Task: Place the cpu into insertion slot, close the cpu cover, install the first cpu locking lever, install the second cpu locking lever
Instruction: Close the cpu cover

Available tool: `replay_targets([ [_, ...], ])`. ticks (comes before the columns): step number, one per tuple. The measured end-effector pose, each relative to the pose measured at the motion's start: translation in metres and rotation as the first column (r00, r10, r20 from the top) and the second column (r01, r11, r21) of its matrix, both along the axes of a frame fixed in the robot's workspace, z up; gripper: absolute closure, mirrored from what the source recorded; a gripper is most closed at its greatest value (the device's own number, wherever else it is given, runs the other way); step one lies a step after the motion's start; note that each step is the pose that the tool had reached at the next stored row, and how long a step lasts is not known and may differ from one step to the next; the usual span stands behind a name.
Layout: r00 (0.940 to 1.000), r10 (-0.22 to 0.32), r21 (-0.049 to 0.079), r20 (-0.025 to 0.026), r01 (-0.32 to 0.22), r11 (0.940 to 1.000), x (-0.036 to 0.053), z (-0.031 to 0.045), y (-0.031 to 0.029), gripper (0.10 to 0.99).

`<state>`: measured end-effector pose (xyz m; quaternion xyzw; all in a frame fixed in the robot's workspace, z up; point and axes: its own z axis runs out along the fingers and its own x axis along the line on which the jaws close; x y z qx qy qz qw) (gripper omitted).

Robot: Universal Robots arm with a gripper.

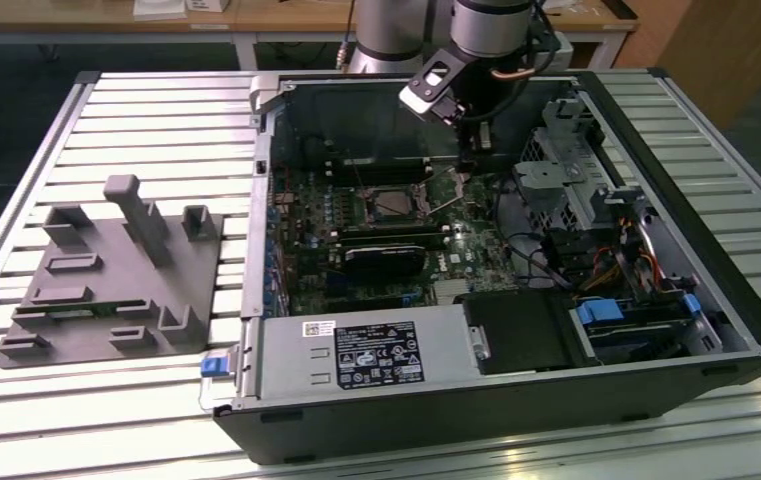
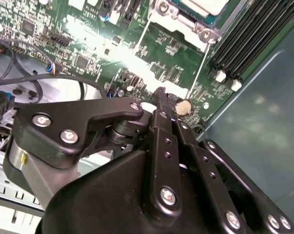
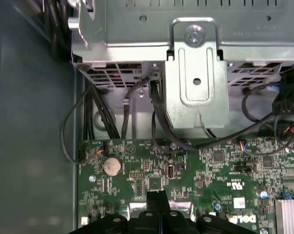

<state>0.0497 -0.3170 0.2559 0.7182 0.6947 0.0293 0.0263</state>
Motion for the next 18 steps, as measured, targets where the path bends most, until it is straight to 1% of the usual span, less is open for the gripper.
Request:
replay_targets([
  [4, 1.0000, 0.000, 0.000, -0.0007, 0.000, 1.0000, 0.0049, -0.0006, 0.0005, 0.980],
  [11, 1.0000, 0.000, -0.001, -0.0050, 0.000, 1.0000, 0.0075, -0.0039, 0.0005, 0.980],
  [18, 1.0000, 0.000, -0.007, -0.0057, 0.000, 1.0000, 0.0126, -0.0063, 0.0011, 0.980],
])
